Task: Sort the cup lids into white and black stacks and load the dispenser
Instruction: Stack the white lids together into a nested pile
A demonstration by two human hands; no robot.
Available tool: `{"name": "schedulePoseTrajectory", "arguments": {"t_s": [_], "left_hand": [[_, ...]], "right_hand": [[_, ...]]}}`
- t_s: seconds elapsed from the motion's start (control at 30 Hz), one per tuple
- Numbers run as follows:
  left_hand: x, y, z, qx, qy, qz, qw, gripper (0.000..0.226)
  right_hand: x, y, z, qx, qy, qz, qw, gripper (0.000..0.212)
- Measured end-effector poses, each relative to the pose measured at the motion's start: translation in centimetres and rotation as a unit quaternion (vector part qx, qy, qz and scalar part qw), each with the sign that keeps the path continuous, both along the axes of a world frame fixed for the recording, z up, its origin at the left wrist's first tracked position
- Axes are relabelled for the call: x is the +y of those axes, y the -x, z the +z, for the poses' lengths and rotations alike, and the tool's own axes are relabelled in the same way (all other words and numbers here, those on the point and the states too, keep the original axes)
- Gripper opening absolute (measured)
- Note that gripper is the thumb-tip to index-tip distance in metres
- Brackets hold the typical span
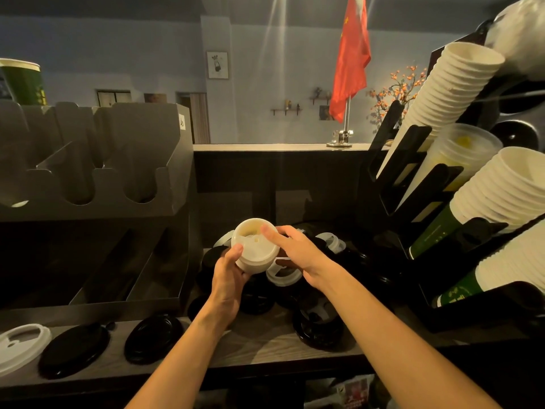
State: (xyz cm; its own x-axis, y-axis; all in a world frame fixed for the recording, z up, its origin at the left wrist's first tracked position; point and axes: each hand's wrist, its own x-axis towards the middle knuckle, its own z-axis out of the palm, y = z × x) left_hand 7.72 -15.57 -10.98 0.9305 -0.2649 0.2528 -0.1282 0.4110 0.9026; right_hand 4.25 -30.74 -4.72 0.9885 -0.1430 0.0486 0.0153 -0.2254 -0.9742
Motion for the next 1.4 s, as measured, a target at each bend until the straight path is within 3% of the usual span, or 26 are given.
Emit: {"name": "schedulePoseTrajectory", "arguments": {"t_s": [0.07, 0.13, 0.2, 0.27, 0.33, 0.43, 0.57, 0.67, 0.9, 1.03, 1.23, 1.4], "left_hand": [[0.0, -0.1, 0.0, 0.008, 0.004, 0.021, 1.000, 0.101], [0.1, -0.4, -0.2, 0.022, 0.007, 0.038, 0.999, 0.097], [0.2, -0.6, -0.4, 0.032, 0.007, 0.045, 0.998, 0.092], [0.2, -0.8, -0.5, 0.030, -0.005, 0.050, 0.998, 0.104], [0.0, -0.7, -0.5, 0.028, -0.014, 0.053, 0.998, 0.120], [-0.1, -0.5, -0.4, 0.030, -0.013, 0.056, 0.998, 0.131], [-0.1, -0.4, -0.3, 0.029, -0.013, 0.062, 0.998, 0.128], [0.0, -0.3, -0.2, 0.028, -0.009, 0.066, 0.997, 0.127], [0.0, -0.4, -0.2, 0.039, -0.007, 0.068, 0.997, 0.131], [0.0, -0.4, -0.1, 0.047, 0.004, 0.074, 0.996, 0.118], [-0.1, -0.8, -0.3, 0.071, 0.014, 0.105, 0.992, 0.113], [-0.1, -0.9, -0.5, 0.082, 0.002, 0.117, 0.990, 0.123]], "right_hand": [[-0.3, -0.2, -0.1, -0.015, 0.012, -0.025, 0.999, 0.061], [-1.1, -0.4, -0.3, -0.037, 0.058, -0.081, 0.994, 0.046], [-2.1, -0.5, -0.5, -0.051, 0.233, -0.101, 0.966, 0.028], [-2.8, -0.6, -1.0, -0.036, 0.400, -0.083, 0.912, 0.034], [-3.0, -0.8, -1.3, -0.021, 0.478, -0.071, 0.876, 0.046], [-2.9, -1.8, -1.7, 0.010, 0.521, -0.050, 0.852, 0.053], [-2.5, -3.3, -1.9, 0.070, 0.546, -0.040, 0.834, 0.056], [-2.5, -3.7, -1.9, 0.061, 0.560, -0.036, 0.825, 0.055], [-3.0, -3.3, -2.4, 0.038, 0.500, -0.075, 0.862, 0.048], [-3.6, -2.7, -2.2, -0.017, 0.437, -0.103, 0.894, 0.047], [-3.2, -1.7, -1.2, -0.037, 0.207, -0.092, 0.973, 0.053], [-2.1, -1.0, -0.5, -0.043, 0.082, -0.049, 0.994, 0.052]]}}
